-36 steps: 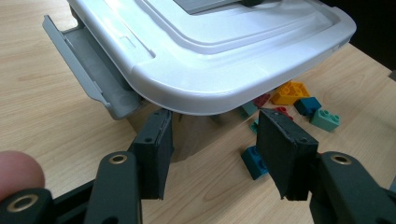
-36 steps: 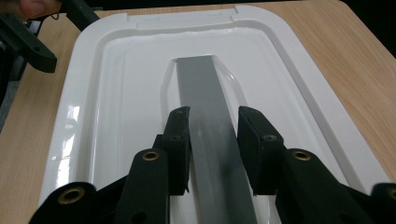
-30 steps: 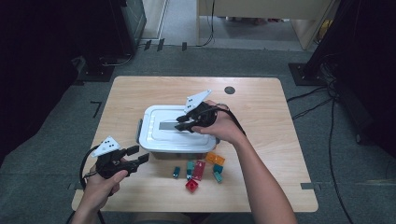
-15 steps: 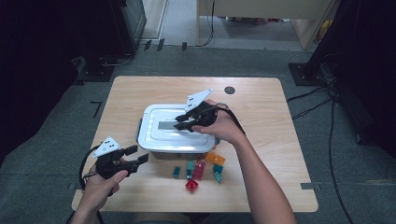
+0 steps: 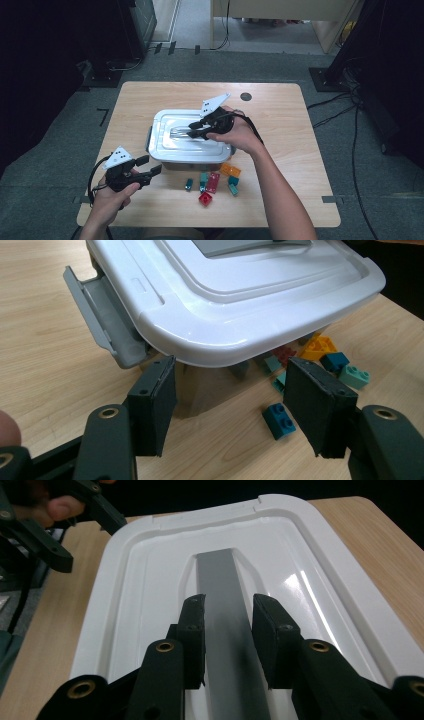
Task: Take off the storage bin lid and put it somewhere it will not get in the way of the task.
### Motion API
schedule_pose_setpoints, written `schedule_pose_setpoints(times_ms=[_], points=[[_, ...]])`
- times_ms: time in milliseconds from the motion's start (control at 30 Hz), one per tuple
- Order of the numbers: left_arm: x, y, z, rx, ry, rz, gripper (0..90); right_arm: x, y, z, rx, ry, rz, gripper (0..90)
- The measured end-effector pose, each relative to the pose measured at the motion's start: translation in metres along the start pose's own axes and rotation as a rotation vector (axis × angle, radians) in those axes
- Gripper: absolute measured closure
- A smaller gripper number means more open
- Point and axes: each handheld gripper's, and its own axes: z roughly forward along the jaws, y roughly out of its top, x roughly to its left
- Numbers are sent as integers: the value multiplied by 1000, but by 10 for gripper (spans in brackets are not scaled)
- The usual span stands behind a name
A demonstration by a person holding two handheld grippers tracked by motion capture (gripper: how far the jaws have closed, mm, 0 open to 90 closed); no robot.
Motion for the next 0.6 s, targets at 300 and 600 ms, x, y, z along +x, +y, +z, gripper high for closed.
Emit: schedule_pose_setpoints(times_ms=[300,600], points=[[-1,1,1,-7,-4,-16,368,7,2,13,51,-24,-34,594],[4,-1,3,-26,-13,-73,369,4,1,14,42,-24,-27,669]])
